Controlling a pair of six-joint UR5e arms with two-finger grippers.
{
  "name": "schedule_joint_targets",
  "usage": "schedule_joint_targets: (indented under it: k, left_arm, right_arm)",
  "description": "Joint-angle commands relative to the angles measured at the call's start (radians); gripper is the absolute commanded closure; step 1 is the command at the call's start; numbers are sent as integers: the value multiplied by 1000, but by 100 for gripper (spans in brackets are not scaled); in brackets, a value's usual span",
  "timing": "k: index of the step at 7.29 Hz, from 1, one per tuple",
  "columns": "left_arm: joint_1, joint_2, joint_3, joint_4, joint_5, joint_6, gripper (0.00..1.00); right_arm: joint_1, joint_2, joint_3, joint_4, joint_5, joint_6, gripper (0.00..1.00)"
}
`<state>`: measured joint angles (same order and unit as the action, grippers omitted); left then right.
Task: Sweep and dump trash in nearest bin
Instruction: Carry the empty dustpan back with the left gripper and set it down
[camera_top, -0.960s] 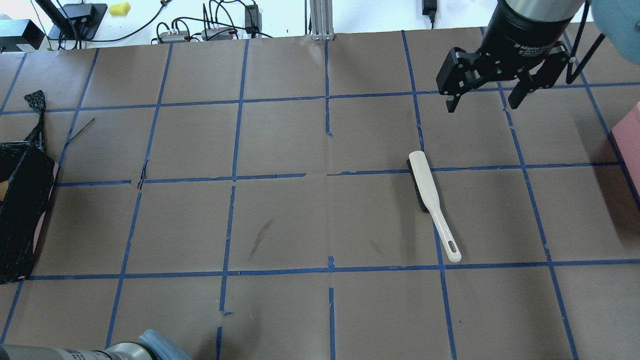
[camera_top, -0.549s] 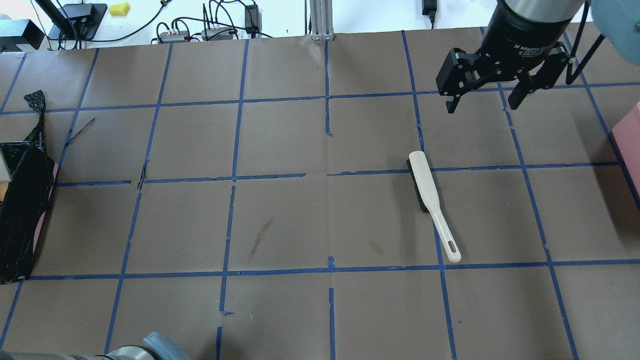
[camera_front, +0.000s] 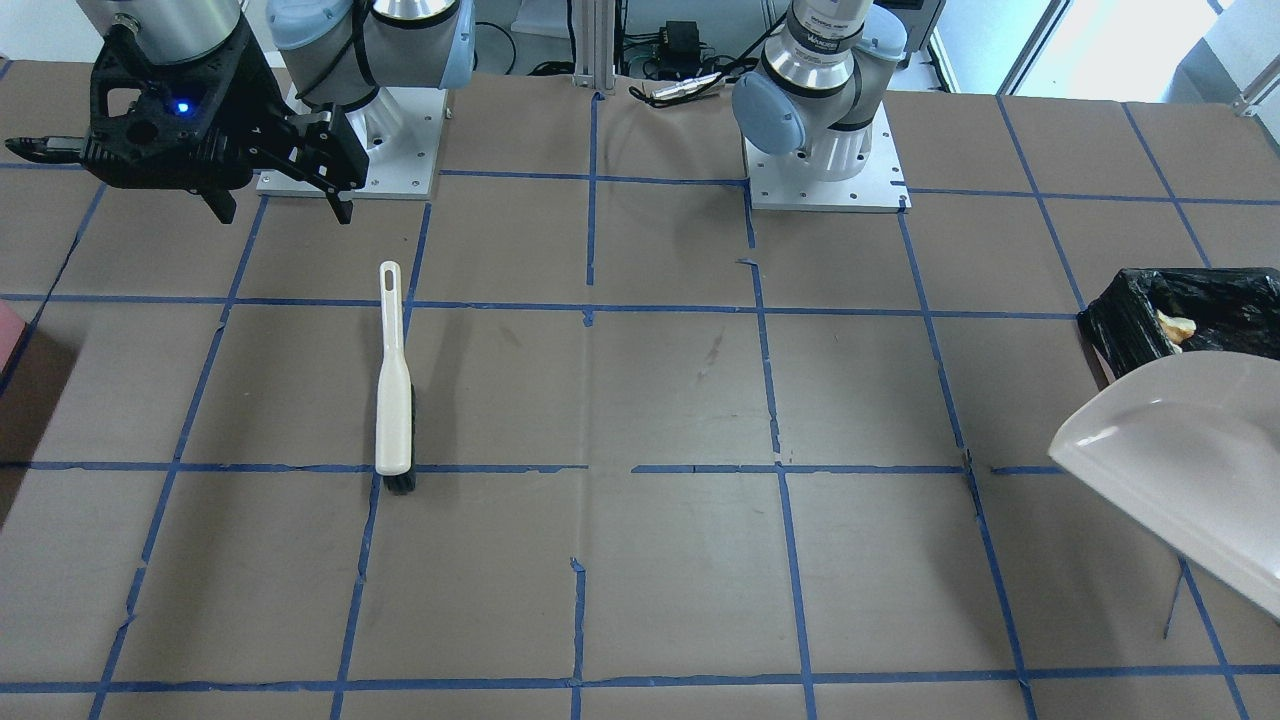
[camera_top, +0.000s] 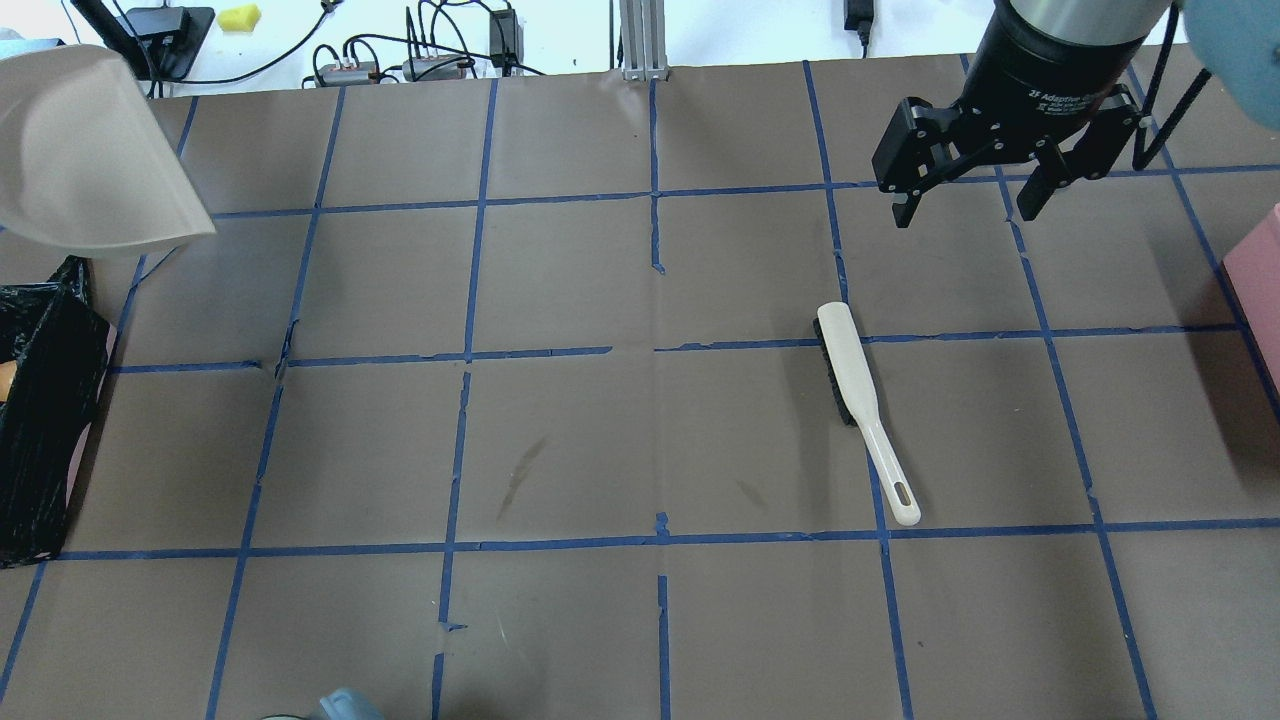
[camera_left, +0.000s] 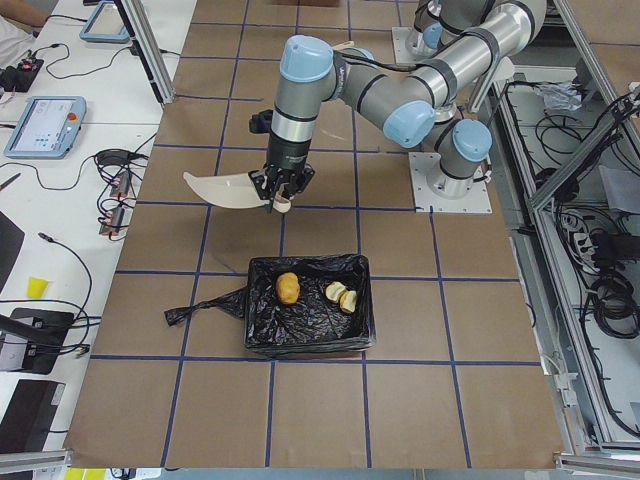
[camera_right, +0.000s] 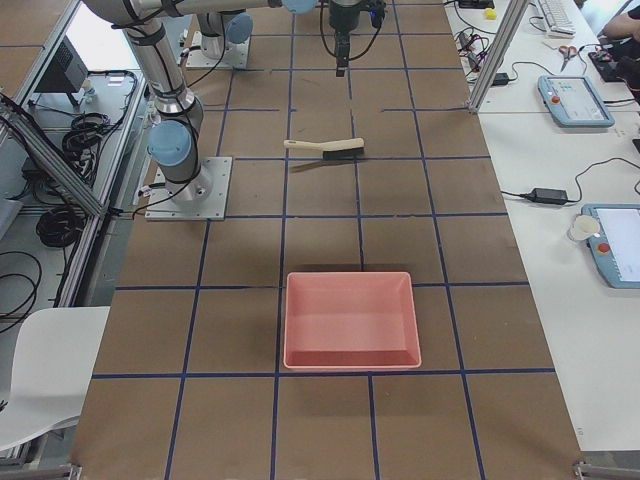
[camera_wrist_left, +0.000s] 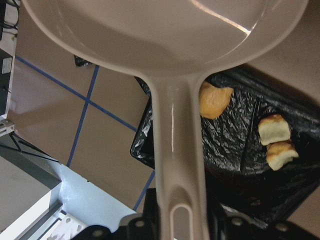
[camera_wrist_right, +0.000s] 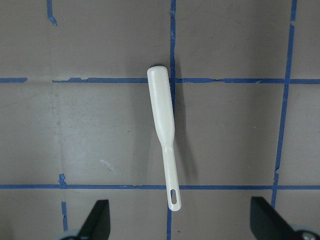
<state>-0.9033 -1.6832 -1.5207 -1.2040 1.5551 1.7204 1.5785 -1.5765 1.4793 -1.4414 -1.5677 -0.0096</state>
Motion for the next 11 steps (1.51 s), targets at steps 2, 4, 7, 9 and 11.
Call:
schedule_joint_targets:
  k: [2,4,7,9,11]
  left_arm:
    - [-240,-97,-4,-29,-67,-324,95]
    - [-432,-145,-12,-26,-66,-488,95]
    - [-540,-135,-143,65,-64,-661,95]
    - [-635,-150,-196,133,-64,-833,95]
    - [-681,-171,-193,152,-96,-1011,95]
  right_arm:
    - [0,-2,1,1,0,0,0]
    - [0,-2,1,3,0,0,0]
    - [0,-2,1,1,0,0,0]
    - [1,-2,1,1,0,0,0]
    - [5,-2,1,1,1,0,0]
